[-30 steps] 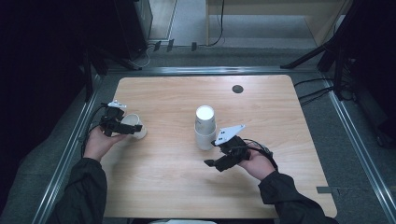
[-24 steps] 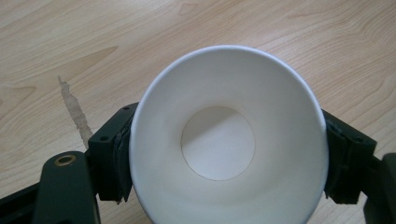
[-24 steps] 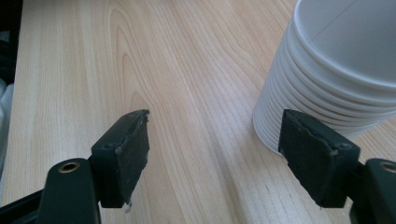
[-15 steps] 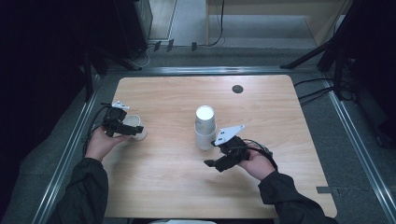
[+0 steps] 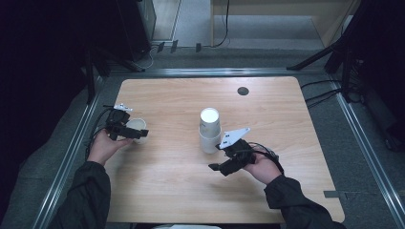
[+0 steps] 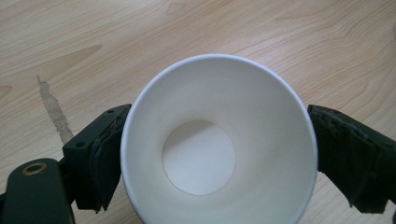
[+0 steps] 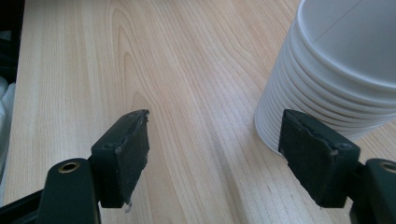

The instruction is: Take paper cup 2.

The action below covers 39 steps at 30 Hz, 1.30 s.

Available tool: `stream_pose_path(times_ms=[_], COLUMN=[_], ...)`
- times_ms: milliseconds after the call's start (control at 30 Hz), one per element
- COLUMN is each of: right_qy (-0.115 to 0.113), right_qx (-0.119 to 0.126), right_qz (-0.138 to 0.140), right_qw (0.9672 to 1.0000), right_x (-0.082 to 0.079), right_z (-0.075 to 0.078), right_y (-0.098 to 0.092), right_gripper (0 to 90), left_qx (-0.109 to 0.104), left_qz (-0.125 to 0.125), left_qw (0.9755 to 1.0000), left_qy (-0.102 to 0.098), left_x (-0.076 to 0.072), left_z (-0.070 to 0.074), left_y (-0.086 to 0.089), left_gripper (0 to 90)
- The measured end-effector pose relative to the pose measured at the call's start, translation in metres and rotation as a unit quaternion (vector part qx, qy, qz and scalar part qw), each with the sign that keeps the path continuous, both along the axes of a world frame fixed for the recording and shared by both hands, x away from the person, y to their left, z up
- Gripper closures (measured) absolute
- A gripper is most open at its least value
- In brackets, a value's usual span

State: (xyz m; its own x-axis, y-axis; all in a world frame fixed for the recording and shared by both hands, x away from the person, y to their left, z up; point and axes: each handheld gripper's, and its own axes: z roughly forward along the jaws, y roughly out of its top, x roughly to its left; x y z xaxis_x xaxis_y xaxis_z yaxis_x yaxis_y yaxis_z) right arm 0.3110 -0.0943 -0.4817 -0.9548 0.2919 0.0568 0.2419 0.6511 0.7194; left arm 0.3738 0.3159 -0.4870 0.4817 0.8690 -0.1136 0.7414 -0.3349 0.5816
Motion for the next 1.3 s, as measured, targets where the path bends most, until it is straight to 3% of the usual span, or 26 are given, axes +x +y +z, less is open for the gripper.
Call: stream_pose_path(times_ms=[367,500,700,800,933,1200,1300], right_qy=[-0.001,0.001,0.0,0.002,0.001,-0.002,-0.004], right_qx=[0.001,0.0,-0.001,-0.003,-0.004,-0.006,-0.006], right_qz=[0.002,0.004,0.01,0.012,0.013,0.012,0.014], right_qw=[1.0,1.0,0.9999,0.9999,0.9999,0.9999,0.9999], right_x=[0.001,0.001,0.003,0.004,0.004,0.004,0.004], right_z=[0.0,0.001,0.0,0.0,0.0,-0.001,-0.001], right_y=[0.0,0.001,0.005,0.007,0.008,0.008,0.008], right_gripper=[24.5,24.4,24.4,24.4,24.4,24.4,24.4], left_qx=[-0.032,-0.041,-0.064,-0.071,-0.098,-0.079,-0.081], left_qz=[0.01,0.019,0.025,0.023,0.007,-0.032,-0.041], left_qw=[0.9992,0.9988,0.9965,0.9958,0.9937,0.9946,0.994], left_qy=[-0.02,-0.019,-0.048,-0.053,-0.053,-0.059,-0.06], left_x=[-0.01,-0.014,-0.025,-0.03,-0.033,-0.038,-0.039], left_z=[0.021,0.03,0.05,0.059,0.068,0.076,0.076], left_y=[0.009,0.01,0.008,0.005,-0.002,-0.026,-0.032], left_gripper=[6.8,6.8,6.9,6.9,6.9,6.9,7.0])
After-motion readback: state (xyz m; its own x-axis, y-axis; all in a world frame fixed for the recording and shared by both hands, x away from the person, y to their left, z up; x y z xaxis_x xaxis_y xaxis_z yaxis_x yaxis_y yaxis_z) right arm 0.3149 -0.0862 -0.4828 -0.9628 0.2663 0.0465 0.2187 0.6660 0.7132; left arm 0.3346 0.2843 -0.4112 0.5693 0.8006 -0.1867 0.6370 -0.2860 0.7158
